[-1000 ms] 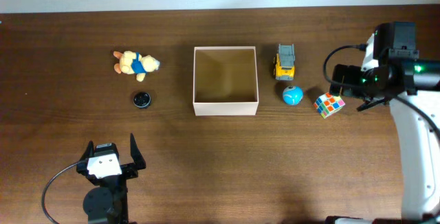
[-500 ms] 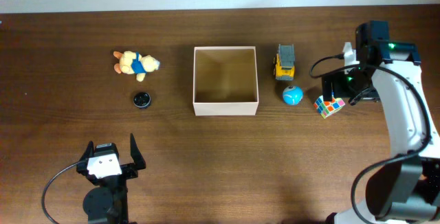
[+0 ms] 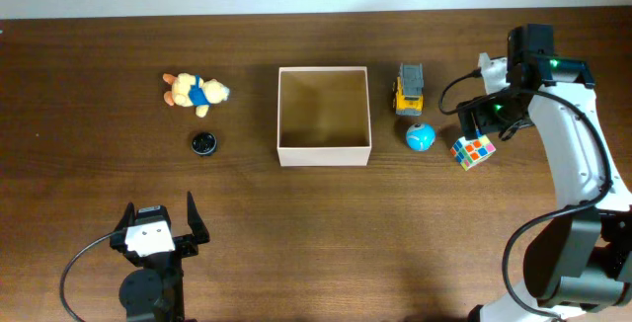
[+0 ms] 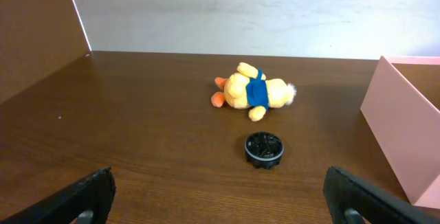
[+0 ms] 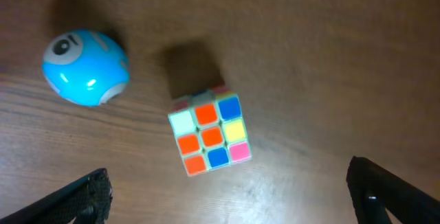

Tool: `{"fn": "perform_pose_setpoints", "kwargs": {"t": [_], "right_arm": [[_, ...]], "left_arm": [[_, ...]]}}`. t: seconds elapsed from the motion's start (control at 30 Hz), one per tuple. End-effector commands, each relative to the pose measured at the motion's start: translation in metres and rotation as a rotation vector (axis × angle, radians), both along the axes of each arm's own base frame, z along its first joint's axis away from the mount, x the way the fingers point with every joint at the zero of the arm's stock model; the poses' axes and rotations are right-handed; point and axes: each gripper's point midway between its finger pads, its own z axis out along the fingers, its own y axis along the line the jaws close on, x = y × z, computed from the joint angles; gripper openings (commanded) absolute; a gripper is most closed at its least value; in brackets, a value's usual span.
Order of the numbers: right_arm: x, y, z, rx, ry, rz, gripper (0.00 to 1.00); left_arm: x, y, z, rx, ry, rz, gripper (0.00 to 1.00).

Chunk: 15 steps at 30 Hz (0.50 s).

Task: Pack container
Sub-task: 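Move the right gripper over the Rubik's cube and descend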

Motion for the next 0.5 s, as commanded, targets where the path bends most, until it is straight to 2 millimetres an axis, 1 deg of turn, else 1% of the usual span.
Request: {"fn": "perform_pose_setpoints", "kwargs": {"t": [0.0, 0.13, 0.47], "right_arm": [[0.001, 0.009, -0.018, 0.035, 0.036, 0.128, 0.99], [0.001, 0.009, -0.034, 0.031, 0.074, 0.175, 0.99], [-0.003, 0.013, -0.076, 0.077, 0.186, 0.18, 0.99]], "left_arm": [[0.0, 0.001, -0.002, -0.005, 0.001, 0.008, 0.99], [0.0, 0.001, -0.002, -0.005, 0.001, 0.008, 0.99], [0.0, 0.001, -0.002, -0.005, 0.001, 0.008, 0.99]]}}
